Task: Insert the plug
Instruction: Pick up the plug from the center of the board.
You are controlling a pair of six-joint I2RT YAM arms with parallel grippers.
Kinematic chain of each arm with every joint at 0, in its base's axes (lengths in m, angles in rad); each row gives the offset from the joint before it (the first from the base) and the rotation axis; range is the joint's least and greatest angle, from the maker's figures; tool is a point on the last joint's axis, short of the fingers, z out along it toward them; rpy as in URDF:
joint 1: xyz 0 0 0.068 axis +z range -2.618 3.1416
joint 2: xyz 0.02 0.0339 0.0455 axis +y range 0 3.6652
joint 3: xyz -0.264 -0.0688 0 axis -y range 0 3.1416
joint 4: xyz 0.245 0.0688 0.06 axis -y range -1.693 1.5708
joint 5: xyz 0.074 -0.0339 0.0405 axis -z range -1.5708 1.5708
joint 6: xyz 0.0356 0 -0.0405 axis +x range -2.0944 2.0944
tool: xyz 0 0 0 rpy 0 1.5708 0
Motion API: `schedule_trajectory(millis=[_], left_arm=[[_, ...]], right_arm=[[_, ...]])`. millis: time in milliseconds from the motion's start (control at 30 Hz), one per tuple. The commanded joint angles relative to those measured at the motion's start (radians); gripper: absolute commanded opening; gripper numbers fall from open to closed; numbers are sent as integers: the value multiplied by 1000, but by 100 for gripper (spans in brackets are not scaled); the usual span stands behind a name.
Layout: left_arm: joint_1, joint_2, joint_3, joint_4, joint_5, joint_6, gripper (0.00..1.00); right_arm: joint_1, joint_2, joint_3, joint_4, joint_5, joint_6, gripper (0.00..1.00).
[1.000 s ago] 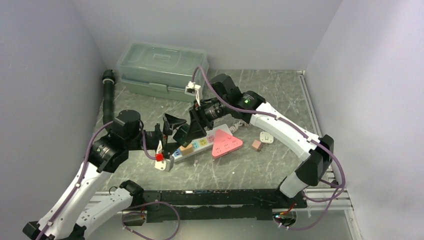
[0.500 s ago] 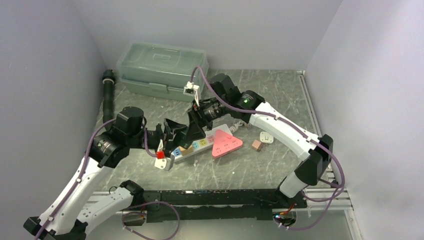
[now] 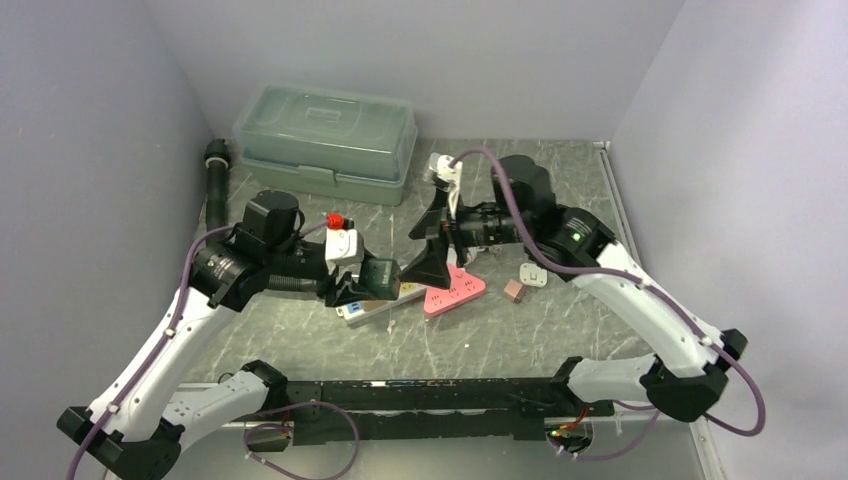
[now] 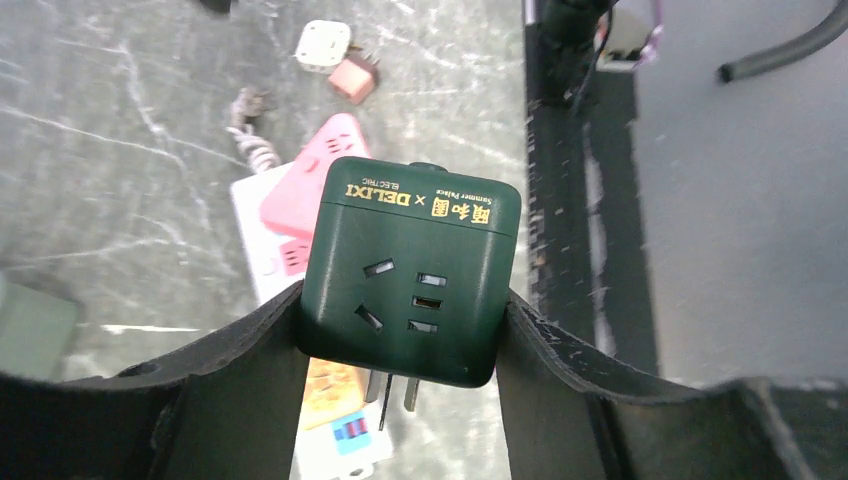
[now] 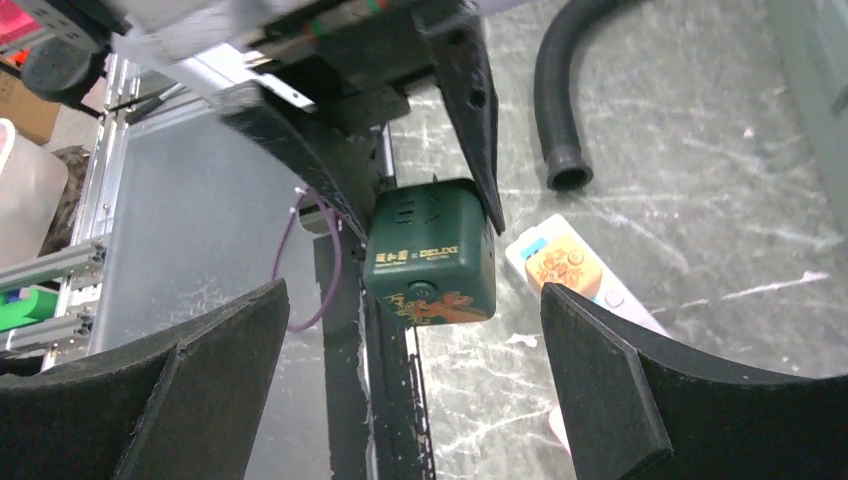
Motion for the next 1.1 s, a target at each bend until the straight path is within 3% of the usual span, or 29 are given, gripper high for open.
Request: schedule_trajectory(millis=[0, 133, 400, 500, 600, 767, 833, 867, 900, 967, 1000, 1067], left_arm=[[5, -41, -31, 198, 118, -378, 0], [5, -10, -11, 261, 158, -479, 0], [12, 9, 9, 301, 186, -520, 0], [23, 11, 8, 308, 192, -528, 0], [28, 14, 6, 318, 206, -532, 0], [30, 23, 6, 335, 207, -546, 0], [30, 29, 9, 330, 191, -540, 0], [30, 34, 12, 321, 180, -533, 3], [30, 39, 17, 307, 161, -527, 15], [30, 42, 22, 281, 89, -507, 74], [31, 41, 22, 265, 52, -478, 89], [41, 36, 16, 235, -54, -436, 94]], right_arm=[[1, -24, -27, 74, -20, -36, 100], [3, -19, -40, 86, -41, -24, 100], [6, -29, -83, 140, -73, 6, 100], [6, -34, -94, 156, -94, 31, 94], [7, -32, -106, 167, -93, 56, 81], [6, -29, -117, 206, -79, 106, 40], [7, -20, -114, 206, -79, 121, 29], [6, -16, -113, 200, -69, 125, 23], [6, -10, -110, 191, -52, 129, 18], [5, -2, -99, 151, 38, 130, 12], [2, 4, -90, 121, 96, 131, 7], [0, 34, -58, 22, 237, 133, 1]])
